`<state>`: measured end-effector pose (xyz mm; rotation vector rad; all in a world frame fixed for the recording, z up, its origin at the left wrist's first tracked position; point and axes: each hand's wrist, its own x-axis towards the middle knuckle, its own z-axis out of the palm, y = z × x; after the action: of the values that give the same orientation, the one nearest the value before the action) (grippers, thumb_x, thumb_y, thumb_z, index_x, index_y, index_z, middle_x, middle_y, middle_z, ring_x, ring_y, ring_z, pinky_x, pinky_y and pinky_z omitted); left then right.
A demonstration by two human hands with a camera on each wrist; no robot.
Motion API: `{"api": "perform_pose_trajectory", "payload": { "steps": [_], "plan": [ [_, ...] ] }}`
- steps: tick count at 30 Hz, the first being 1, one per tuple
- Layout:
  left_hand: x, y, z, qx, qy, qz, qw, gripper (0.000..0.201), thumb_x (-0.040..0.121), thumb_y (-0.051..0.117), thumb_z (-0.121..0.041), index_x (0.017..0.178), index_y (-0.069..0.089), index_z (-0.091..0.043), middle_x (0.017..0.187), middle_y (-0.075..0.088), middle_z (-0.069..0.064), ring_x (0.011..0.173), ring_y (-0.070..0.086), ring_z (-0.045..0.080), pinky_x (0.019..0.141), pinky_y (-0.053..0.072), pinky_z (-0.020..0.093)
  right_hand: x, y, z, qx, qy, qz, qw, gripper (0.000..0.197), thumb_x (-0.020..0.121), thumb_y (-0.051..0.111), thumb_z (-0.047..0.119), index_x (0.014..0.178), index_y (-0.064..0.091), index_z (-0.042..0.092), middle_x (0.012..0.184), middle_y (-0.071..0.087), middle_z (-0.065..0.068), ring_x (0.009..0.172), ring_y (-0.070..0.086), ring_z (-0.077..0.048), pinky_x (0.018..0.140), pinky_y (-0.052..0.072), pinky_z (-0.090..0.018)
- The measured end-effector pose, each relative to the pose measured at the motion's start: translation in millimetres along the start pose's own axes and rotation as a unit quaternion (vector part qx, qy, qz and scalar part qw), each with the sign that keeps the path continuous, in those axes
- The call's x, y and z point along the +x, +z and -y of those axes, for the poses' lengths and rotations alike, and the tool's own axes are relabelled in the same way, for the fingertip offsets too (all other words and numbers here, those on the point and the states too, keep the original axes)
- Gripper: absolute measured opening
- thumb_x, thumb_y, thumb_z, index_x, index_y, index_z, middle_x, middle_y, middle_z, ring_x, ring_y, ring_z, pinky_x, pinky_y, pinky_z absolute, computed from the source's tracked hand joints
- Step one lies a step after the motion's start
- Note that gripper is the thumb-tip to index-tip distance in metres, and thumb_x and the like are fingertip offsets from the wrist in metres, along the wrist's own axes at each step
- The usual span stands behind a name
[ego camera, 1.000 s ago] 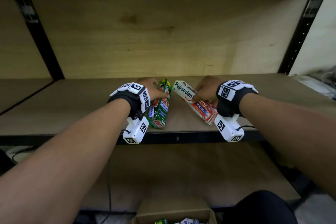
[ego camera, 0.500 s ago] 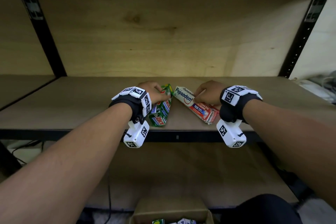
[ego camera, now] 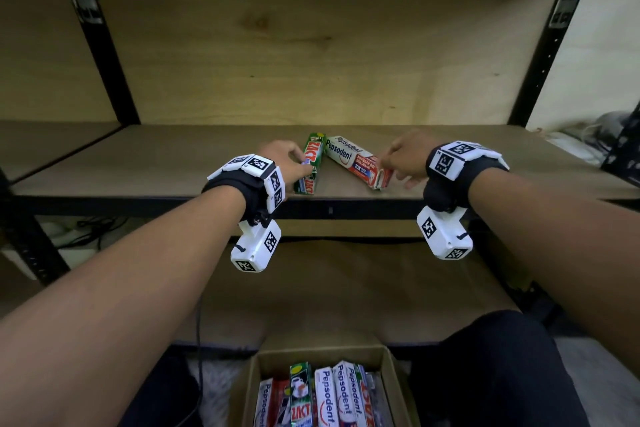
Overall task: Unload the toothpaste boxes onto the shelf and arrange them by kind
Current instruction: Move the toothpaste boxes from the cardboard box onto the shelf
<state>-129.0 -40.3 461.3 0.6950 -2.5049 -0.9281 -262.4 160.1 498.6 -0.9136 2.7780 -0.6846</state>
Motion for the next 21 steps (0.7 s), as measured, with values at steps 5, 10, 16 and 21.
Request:
{"api": "perform_pose_trajectory", "payload": {
  "steps": [5, 10, 16, 21],
  "plan": [
    [-45.1, -1.6, 2.3, -0.058, -0.005, -0.013, 0.998, 0.013, 0.084, 0.068, -0.028, 0.089, 0.065, -0.016, 0.075, 0.065, 0.006, 0.058, 0.063, 0.023, 0.056, 0.06, 0.049, -37.3, 8.8, -5.9, 0.08, 0.014, -0.016, 0.997, 0.018, 0.088, 0.067, 0.028, 0.093, 0.075, 0.013, 0.089, 0.075, -0.01, 0.079, 0.074, -0.026, 0.073, 0.061, -0.045],
    [-83.5, 10.9, 14.9, -0.061, -0.028, 0.029, 0.997, 0.012, 0.084, 0.065, -0.031, 0.089, 0.068, -0.021, 0.083, 0.064, 0.002, 0.069, 0.069, 0.026, 0.059, 0.06, 0.049, -67.0, 45.6, -17.0, 0.169, 0.018, 0.047, 0.984, 0.013, 0.089, 0.066, 0.021, 0.095, 0.074, 0.012, 0.092, 0.069, -0.008, 0.068, 0.062, -0.019, 0.066, 0.059, -0.037],
    [-107.2, 49.4, 56.6, -0.05, -0.081, 0.087, 0.992, 0.014, 0.088, 0.064, -0.03, 0.095, 0.068, -0.019, 0.097, 0.068, 0.007, 0.074, 0.071, 0.026, 0.06, 0.061, 0.045, -73.7, 111.6, -38.8, 0.157, 0.028, 0.136, 0.978, 0.02, 0.093, 0.056, 0.018, 0.093, 0.076, 0.016, 0.094, 0.069, -0.005, 0.066, 0.063, -0.017, 0.064, 0.06, -0.034],
    [-119.5, 93.6, 103.6, -0.049, -0.128, 0.127, 0.982, 0.016, 0.087, 0.063, -0.03, 0.095, 0.068, -0.018, 0.094, 0.07, 0.006, 0.072, 0.07, 0.023, 0.059, 0.061, 0.043, -67.4, 175.8, -58.3, 0.132, 0.045, 0.208, 0.968, 0.024, 0.095, 0.05, 0.019, 0.097, 0.074, 0.017, 0.095, 0.07, -0.002, 0.069, 0.065, -0.016, 0.065, 0.059, -0.032]
  ]
}}
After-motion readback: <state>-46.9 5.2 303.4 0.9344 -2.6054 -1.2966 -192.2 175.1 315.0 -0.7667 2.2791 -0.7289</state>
